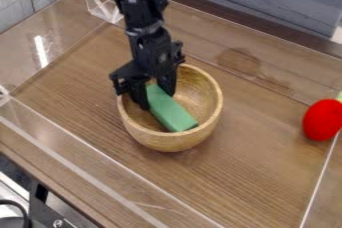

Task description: Remove the green block from the brown bowl and put it on the table

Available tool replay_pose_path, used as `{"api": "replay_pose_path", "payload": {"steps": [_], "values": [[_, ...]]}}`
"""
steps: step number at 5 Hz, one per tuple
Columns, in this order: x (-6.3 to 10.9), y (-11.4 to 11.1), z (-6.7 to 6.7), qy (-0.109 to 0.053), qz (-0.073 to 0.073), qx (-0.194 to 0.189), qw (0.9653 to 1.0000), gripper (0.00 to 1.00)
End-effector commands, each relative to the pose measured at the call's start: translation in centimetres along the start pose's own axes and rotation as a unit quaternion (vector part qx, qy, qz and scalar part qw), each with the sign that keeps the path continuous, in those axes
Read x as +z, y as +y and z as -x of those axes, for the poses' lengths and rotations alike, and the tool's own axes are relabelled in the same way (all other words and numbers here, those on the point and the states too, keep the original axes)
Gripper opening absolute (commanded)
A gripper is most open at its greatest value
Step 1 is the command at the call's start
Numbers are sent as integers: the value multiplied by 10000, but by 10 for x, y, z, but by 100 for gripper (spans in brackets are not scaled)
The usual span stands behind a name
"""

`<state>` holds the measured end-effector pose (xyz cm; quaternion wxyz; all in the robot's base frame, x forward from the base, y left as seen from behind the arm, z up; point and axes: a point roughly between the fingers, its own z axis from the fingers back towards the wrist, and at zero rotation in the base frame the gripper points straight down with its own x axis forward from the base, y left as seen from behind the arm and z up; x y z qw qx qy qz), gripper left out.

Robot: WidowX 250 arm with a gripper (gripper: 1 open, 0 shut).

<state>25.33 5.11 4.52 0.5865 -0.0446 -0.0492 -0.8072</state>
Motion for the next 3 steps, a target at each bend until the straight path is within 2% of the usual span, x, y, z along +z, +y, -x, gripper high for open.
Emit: {"api": "replay_pose_path", "payload": {"steps": [1,2,3], "values": [[36,8,5,90,-379,-78,9992,0],[60,10,9,-4,-527,-85,9986,0],[71,14,12,-131,-593,-234,9979,0]]}}
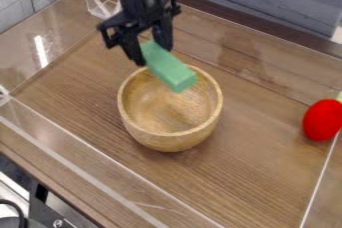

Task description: Remove the green block from the brown bowl and put it on the table

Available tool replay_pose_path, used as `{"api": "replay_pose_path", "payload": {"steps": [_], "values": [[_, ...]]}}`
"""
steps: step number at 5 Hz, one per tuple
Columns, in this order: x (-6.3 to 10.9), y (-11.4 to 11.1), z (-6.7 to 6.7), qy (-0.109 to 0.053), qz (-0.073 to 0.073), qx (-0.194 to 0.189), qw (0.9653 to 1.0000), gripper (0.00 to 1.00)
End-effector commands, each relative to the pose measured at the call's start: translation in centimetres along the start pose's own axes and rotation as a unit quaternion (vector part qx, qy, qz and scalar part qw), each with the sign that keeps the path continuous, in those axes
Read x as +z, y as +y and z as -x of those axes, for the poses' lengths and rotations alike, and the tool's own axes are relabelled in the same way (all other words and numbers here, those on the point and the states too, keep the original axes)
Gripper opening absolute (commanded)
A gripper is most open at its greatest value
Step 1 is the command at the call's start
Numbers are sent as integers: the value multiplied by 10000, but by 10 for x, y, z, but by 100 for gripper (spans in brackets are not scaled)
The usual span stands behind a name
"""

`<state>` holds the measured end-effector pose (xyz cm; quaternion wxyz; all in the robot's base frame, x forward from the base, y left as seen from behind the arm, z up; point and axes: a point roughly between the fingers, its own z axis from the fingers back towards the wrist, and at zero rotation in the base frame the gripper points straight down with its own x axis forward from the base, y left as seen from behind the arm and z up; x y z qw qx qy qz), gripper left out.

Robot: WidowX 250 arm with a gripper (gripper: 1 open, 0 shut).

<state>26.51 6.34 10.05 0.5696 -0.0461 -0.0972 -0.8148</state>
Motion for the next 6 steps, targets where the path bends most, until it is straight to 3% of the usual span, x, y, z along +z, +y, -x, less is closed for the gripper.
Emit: {"api": "replay_pose_path", "payload": {"steps": [1,4,6], "values": [[10,8,5,124,-202,-158,9996,0],[-11,-9,27,84,-145,-236,9996,0],[7,-10,32,100,-146,-53,9998,0]]}}
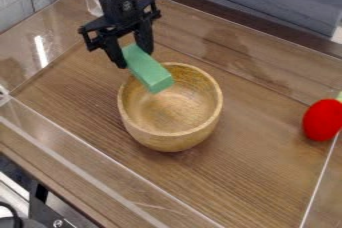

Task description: Remove the green block from the brown bowl and put it on the table

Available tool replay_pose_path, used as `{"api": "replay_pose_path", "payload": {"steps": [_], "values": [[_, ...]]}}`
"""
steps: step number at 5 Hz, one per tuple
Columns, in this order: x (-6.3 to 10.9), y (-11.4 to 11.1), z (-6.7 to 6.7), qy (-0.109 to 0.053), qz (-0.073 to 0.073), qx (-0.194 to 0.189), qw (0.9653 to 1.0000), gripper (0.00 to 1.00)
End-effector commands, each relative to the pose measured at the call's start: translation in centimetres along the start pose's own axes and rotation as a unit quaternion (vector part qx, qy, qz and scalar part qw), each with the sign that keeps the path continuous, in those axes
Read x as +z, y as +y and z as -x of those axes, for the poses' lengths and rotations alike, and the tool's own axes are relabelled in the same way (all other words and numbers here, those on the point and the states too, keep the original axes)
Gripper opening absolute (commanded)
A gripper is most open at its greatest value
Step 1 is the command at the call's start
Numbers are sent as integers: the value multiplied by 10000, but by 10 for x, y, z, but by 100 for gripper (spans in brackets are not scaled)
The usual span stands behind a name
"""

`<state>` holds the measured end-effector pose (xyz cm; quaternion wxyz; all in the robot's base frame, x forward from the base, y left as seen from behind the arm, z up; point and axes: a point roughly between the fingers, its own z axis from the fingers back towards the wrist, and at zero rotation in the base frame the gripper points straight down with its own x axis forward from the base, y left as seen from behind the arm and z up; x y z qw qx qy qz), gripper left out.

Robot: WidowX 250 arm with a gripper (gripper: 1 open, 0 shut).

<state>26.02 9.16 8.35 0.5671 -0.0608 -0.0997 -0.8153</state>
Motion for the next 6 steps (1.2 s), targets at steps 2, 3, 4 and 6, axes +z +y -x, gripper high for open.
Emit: {"api": "replay_pose_path", "payload": {"steps": [2,3,4,6], "values": [[27,10,1,194,-78,-556,9982,0],[38,8,9,220,-73,-481,9986,0],[50,5,20,240,-44,-472,9986,0],[37,3,10,329,54,-615,9976,0]]}}
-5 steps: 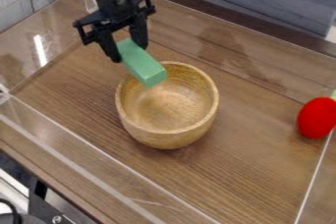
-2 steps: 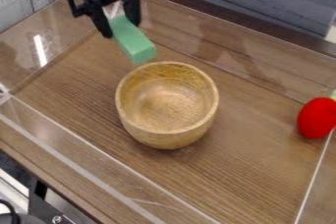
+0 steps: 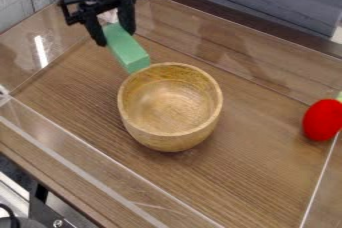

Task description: Remove the green block from the brown bowl and put it on the table

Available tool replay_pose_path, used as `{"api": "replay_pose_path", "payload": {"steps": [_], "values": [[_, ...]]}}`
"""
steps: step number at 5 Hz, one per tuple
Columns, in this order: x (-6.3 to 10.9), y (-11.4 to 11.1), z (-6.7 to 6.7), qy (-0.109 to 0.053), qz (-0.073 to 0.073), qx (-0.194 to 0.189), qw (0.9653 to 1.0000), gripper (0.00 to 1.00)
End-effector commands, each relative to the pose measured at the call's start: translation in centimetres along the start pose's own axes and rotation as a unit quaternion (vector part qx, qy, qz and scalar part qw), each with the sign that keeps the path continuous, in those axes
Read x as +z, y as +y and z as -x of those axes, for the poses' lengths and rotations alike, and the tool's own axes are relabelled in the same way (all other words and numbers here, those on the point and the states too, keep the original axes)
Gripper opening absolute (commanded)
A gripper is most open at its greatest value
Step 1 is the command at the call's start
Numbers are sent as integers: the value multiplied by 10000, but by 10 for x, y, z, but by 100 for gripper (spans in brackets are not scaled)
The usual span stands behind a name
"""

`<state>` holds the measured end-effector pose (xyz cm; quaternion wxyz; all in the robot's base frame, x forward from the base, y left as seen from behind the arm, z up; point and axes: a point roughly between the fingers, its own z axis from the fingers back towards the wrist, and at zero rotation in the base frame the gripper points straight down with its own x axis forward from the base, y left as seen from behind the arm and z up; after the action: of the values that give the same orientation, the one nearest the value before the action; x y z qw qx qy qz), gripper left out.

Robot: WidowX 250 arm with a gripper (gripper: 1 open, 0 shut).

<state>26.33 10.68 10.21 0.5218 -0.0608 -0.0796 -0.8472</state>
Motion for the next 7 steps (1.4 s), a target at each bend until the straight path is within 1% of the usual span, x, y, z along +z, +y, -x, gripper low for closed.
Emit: {"api": "replay_pose_path", "payload": {"steps": [1,2,4,5,6,7], "values": [[12,0,9,268,-117,-119,9995,0],[9,-4,19,283,-89,-107,9995,0],[20,1,28,295,-50,-81,9995,0],[23,-1,35,342,-67,158,9993,0],[16,1,49,414,-58,338,9986,0],[10,3,61,458,-40,477,9978,0]]}}
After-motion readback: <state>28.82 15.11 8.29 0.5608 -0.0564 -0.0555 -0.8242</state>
